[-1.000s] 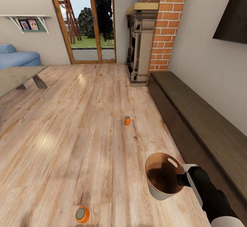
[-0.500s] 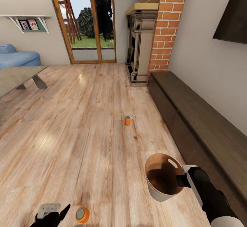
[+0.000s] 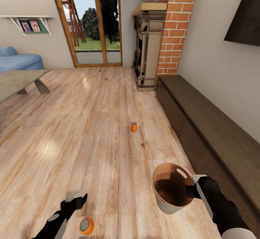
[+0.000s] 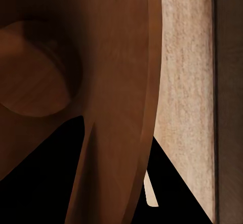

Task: Put the three can of soda from the living room inside the tash can in the kitchen.

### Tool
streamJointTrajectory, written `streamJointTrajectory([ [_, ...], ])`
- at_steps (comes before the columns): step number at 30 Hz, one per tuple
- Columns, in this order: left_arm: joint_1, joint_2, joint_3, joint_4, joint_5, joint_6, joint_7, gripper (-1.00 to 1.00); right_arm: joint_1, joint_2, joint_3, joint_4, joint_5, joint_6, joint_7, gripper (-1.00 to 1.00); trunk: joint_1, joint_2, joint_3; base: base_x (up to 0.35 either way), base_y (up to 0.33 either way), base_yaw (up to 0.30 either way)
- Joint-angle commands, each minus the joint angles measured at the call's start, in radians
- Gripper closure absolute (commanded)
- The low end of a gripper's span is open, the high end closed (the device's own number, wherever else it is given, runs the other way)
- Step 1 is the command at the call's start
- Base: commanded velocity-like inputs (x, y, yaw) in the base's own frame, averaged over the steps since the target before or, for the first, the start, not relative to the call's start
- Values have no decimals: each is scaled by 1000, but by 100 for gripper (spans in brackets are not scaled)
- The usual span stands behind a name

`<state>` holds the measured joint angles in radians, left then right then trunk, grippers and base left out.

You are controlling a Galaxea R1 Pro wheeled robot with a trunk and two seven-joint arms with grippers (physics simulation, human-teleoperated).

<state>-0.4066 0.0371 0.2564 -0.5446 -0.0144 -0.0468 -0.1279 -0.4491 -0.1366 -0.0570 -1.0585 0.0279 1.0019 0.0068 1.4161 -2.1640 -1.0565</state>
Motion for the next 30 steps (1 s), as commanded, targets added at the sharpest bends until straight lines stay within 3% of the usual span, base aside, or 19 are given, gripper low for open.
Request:
streamJointTrajectory([
  [1, 0, 0, 0, 2, 0, -8, 1, -100, 0, 0, 0, 0, -11, 0, 1, 100, 0, 0, 0, 0, 0, 0],
  [30, -1, 1, 1, 8, -1, -39, 4, -100, 0, 0, 0, -9, -13, 0, 2, 100, 0, 0, -36, 0, 0, 0],
])
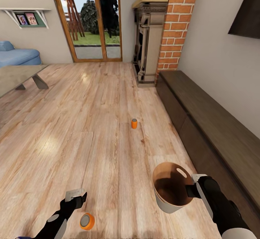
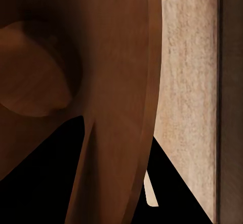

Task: Put the three can of soda from the living room inside the tash can in the kitchen.

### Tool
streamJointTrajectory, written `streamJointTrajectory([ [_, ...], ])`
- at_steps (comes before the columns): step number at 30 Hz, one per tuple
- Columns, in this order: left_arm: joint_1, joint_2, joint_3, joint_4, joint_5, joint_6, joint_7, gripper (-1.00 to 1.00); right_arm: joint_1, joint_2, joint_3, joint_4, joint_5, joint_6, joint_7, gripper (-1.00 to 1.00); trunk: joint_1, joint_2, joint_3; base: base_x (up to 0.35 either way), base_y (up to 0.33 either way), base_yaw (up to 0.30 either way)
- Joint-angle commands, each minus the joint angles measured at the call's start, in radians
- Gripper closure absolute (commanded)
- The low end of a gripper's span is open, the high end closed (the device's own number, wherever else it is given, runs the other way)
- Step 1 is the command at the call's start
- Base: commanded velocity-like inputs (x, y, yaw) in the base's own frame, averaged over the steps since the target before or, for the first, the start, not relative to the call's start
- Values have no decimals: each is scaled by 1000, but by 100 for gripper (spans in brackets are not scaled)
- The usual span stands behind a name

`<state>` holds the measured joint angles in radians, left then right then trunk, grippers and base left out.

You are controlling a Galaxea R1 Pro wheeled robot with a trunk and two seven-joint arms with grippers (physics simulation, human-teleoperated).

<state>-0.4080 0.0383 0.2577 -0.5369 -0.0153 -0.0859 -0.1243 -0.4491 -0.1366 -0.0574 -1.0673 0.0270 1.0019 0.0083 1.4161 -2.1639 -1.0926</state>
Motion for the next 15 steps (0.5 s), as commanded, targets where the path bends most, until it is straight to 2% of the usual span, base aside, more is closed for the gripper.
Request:
streamJointTrajectory([
  [1, 0, 0, 0, 0, 0, 0, 0, -100, 0, 0, 0, 0, -12, 0, 1, 100, 0, 0, -2, 0, 0, 0],
  [8, 0, 0, 0, 0, 0, 0, 0, -100, 0, 0, 0, 0, -12, 0, 1, 100, 0, 0, -12, 91, 0, 0],
  [15, 0, 0, 0, 0, 0, 0, 0, -100, 0, 0, 1, 0, -12, 0, 1, 100, 0, 0, -18, 19, 0, 0],
])
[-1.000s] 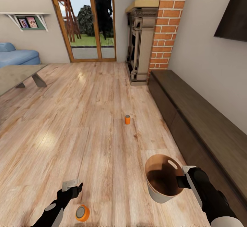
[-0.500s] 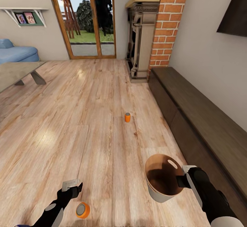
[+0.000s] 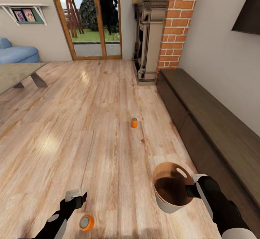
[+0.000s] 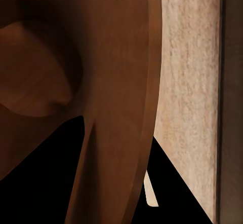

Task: Put the three can of soda from the living room inside the tash can in the kitchen.

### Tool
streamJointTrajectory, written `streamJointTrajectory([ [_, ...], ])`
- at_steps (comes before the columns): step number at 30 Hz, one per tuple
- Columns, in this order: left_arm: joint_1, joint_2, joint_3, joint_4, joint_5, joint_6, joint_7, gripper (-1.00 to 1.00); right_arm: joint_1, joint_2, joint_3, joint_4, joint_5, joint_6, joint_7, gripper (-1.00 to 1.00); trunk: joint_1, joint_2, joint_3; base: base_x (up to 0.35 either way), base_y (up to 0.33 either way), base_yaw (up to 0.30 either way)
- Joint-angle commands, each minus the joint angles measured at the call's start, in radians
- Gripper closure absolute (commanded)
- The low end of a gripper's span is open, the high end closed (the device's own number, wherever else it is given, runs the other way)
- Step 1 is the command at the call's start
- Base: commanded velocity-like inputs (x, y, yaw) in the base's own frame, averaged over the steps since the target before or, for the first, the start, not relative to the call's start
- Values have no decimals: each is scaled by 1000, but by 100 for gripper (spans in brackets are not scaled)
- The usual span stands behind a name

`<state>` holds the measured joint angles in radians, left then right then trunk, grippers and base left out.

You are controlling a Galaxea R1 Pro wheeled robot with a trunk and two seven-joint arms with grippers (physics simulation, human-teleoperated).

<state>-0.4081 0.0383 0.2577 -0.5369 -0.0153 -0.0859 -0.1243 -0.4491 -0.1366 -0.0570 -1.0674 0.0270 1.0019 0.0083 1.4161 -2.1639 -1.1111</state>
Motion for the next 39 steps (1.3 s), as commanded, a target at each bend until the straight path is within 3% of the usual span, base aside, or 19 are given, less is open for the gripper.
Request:
streamJointTrajectory([
  [1, 0, 0, 0, 0, 0, 0, 0, -100, 0, 0, 0, 0, -12, 0, 1, 100, 0, 0, -1, 4, 0, 0],
  [11, 0, 0, 0, 0, 0, 0, 0, -100, 0, 0, -1, -9, -14, 0, 2, 100, 0, 0, -17, 1, 0, 0],
  [20, 0, 0, 0, 0, 0, 0, 0, -100, -1, -3, -4, -102, -19, 2, 5, 100, 0, 0, -32, 0, 0, 0],
  [39, 0, 0, 0, 0, 2, -2, 0, -100, -1, -2, -4, -114, -19, 1, 4, 100, 0, 0, -62, 0, 0, 0],
])
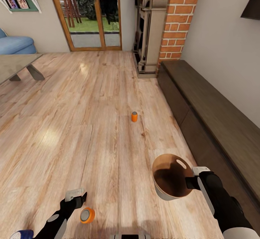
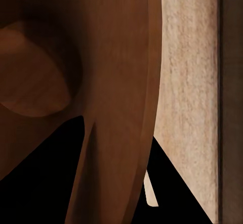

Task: Put the three can of soda from the living room inside the tash can in the kitchen.

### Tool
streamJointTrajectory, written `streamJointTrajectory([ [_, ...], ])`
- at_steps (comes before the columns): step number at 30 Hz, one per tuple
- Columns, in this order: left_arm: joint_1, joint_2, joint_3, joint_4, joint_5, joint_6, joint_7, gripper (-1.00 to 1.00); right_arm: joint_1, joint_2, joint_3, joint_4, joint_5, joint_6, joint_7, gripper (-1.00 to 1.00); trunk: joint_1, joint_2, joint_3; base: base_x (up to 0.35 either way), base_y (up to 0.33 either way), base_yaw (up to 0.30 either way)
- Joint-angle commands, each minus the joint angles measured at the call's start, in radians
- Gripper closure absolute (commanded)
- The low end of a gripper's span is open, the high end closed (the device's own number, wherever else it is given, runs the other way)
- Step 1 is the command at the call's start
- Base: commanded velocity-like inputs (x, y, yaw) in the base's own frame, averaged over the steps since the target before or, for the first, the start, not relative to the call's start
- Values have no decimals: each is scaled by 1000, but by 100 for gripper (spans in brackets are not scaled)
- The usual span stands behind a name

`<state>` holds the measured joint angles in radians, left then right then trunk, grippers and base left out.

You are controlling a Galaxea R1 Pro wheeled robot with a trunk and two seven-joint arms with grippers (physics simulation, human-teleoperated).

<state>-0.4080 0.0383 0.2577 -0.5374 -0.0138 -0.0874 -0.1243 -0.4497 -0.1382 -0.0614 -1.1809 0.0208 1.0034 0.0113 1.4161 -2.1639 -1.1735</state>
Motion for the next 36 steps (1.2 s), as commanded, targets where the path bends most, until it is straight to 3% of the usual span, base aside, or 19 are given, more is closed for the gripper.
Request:
streamJointTrajectory([
  [1, 0, 0, 0, 0, 0, 0, 0, -100, 0, 0, 1, 0, -13, 0, 1, 100, 0, 0, -2, 0, 0, 0],
  [36, 0, -7, 0, 2, -1, -38, 0, -100, -1, 0, 4, 0, -13, 0, 1, 100, 0, 0, -58, 0, 0, 0],
])
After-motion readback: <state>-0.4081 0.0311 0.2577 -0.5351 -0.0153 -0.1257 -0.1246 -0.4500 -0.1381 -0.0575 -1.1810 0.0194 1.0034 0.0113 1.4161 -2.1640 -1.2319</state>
